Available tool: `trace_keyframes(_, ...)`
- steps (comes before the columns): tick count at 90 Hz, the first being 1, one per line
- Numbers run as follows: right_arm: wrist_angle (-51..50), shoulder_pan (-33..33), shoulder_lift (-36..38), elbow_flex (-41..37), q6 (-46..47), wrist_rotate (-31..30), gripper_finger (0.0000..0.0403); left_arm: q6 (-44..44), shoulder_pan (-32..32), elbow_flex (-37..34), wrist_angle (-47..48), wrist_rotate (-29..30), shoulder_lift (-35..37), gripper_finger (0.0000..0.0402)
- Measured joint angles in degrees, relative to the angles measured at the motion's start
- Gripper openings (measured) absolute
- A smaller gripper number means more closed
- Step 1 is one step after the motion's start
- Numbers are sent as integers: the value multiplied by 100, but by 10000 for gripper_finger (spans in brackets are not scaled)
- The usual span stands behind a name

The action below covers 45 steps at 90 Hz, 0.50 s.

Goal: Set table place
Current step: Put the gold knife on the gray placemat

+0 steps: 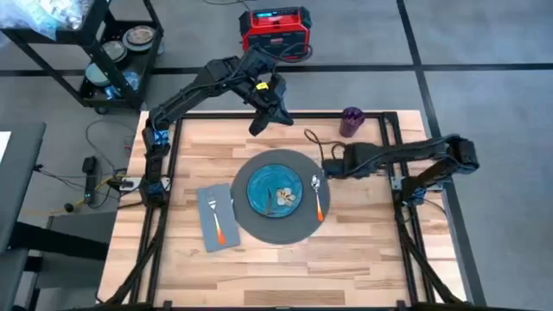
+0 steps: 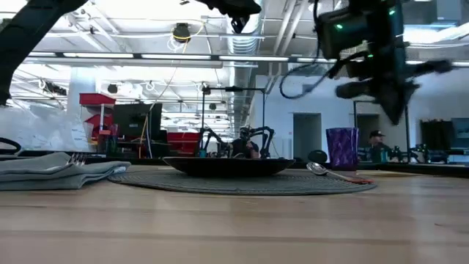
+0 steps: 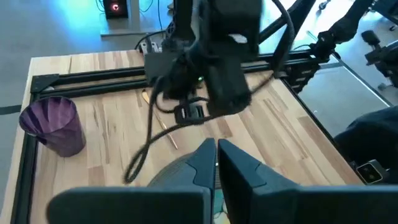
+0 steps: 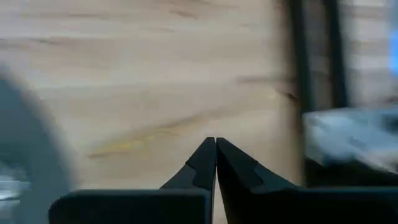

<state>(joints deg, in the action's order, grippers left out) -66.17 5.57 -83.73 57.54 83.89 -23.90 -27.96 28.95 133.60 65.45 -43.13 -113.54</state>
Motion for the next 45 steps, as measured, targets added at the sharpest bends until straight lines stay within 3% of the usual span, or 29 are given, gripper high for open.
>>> trace_keyframes(16, 1214, 262, 1, -101, -637, 112, 0, 16, -15, -284, 3, 9, -7, 0)
trace_keyframes(33, -60, 62, 3, -155, -151, -195, 0, 14, -42, -536, 22, 12, -11, 0)
trace_keyframes(45, -154, 67, -41, -591, 107, 227, 0, -74, -56, -549, 22, 11, -9, 0)
